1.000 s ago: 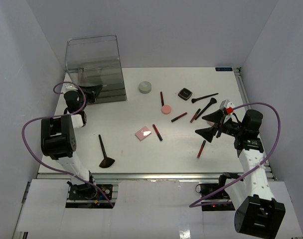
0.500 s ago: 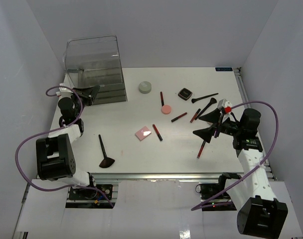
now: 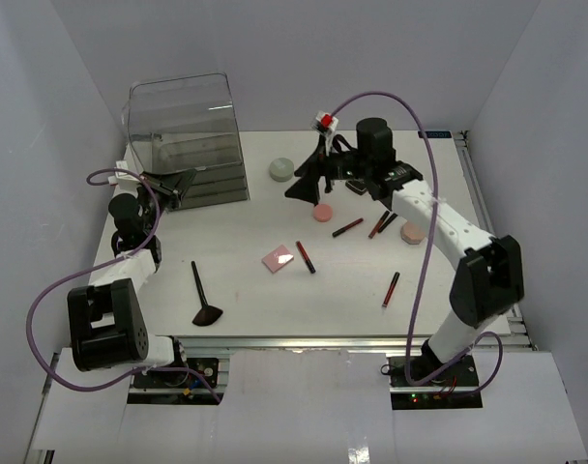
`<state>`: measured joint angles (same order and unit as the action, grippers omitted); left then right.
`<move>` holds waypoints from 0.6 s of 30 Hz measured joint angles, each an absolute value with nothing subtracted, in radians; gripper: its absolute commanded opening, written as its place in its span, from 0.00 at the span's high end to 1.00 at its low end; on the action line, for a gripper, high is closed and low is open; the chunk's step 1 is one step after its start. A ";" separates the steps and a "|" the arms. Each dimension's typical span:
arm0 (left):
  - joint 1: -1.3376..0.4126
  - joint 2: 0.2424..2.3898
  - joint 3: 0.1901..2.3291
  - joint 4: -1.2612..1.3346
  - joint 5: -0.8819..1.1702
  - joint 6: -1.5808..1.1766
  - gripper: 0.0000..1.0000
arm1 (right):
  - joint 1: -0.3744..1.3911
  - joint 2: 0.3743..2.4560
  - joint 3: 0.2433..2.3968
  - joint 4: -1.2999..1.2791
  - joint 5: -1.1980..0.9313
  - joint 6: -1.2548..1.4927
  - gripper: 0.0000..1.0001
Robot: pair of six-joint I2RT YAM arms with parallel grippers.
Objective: Organize the makeup
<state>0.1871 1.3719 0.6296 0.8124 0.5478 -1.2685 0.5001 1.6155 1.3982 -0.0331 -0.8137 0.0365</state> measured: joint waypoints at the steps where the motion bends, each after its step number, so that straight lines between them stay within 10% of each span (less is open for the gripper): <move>1: 0.187 1.367 0.630 0.812 0.552 -1.266 1.00 | 0.507 1.673 1.458 -0.010 -0.813 0.062 0.10; 18: 0.186 1.331 0.681 0.785 0.644 -1.242 0.98 | 0.542 2.142 1.865 0.402 -0.878 0.482 0.01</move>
<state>0.1860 1.3311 0.6805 0.7854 0.6436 -1.2416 0.5421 2.1420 1.8651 0.4021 -0.8778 0.4821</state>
